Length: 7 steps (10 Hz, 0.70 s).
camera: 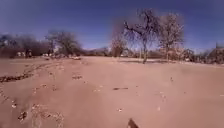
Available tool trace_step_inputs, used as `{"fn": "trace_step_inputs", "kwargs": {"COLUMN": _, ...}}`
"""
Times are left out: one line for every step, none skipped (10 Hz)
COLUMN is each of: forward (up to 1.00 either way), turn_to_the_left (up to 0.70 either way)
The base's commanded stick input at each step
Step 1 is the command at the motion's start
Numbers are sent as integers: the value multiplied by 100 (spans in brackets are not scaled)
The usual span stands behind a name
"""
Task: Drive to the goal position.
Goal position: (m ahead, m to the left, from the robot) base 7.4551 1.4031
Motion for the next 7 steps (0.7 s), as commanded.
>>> {"fn": "trace_step_inputs", "kwargs": {"forward": 100, "turn_to_the_left": 0}}
{"fn": "trace_step_inputs", "kwargs": {"forward": 100, "turn_to_the_left": 0}}
{"fn": "trace_step_inputs", "kwargs": {"forward": 100, "turn_to_the_left": 0}}
{"fn": "trace_step_inputs", "kwargs": {"forward": 100, "turn_to_the_left": 0}}
{"fn": "trace_step_inputs", "kwargs": {"forward": 100, "turn_to_the_left": 0}}
{"fn": "trace_step_inputs", "kwargs": {"forward": 100, "turn_to_the_left": 0}}
{"fn": "trace_step_inputs", "kwargs": {"forward": 100, "turn_to_the_left": 0}}
